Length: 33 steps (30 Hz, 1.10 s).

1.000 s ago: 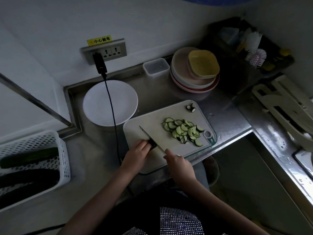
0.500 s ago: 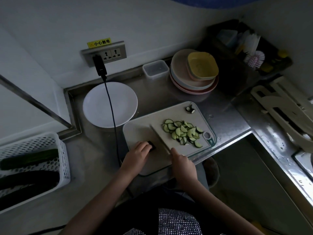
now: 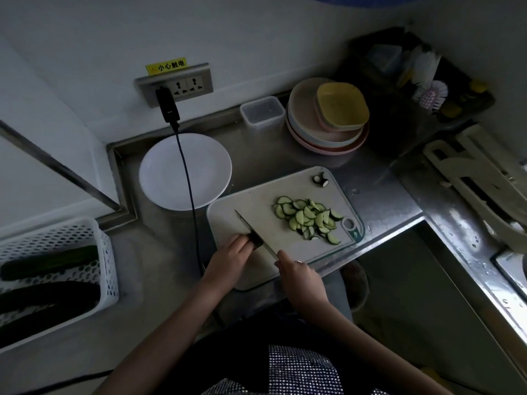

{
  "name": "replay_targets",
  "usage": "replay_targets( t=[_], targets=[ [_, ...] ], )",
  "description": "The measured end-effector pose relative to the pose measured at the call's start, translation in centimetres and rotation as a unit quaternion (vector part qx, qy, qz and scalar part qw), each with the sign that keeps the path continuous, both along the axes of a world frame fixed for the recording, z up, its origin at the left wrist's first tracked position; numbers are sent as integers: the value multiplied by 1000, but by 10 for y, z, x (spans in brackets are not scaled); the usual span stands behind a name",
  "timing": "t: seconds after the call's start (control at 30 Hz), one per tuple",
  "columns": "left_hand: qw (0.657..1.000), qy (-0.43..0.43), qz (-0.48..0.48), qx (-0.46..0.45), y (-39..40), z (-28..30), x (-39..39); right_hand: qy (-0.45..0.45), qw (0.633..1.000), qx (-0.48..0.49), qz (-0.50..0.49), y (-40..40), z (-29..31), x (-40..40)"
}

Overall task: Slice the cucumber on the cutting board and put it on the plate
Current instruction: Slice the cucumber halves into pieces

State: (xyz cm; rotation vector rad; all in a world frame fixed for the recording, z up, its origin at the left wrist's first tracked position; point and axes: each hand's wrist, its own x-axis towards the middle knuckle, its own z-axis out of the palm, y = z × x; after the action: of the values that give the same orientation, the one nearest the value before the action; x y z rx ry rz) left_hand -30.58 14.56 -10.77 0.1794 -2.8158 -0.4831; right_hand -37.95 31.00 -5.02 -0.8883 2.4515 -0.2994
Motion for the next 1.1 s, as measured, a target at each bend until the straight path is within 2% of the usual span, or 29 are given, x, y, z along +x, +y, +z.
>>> replay_targets(
  t=[0.3,0.47,0.6,0.77,1.1],
  targets=[
    [1000,-12,1,20,0,-4,0,-43,998,34,-21,-2,-10,-3],
    [999,-20,2,25,0,-2,2,0,999,47,-8,0,-9,-2],
    [999,-22,0,33,-2,-3,3,21,997,-3,-76,1,1,-7],
    [999,4,-8,37,0,1,2,5,999,-9,-31,-2,5,2],
    [999,4,-7,40,-2,-4,3,-6,1000,3,-29,-2,1,5]
  ],
)
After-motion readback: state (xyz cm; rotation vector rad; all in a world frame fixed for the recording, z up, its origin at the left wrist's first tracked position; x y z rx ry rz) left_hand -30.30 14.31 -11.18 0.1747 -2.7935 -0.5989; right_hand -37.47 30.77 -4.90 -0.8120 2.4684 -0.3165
